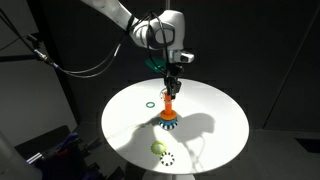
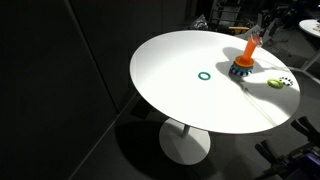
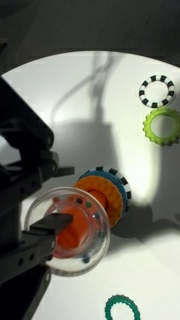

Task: Put the clear band through the pole

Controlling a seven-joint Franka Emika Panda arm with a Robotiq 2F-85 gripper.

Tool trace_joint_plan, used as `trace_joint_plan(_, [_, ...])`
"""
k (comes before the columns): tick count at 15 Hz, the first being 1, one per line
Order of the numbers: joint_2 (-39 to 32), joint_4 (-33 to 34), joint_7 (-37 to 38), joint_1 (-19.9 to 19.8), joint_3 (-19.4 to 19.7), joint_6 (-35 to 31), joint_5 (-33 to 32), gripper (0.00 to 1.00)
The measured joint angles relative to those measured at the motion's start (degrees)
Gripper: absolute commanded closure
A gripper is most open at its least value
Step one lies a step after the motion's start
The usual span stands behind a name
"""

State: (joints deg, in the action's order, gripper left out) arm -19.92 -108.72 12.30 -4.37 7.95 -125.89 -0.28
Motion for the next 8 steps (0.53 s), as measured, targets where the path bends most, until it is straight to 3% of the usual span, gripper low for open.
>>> trace_joint_plan(3, [-0.12,0.00,0.00,0.00,0.02,0.00,0.00,0.02])
trace_joint_plan(8, [-0.57,0.00,0.00,0.00,0.02,0.00,-0.01,0.00])
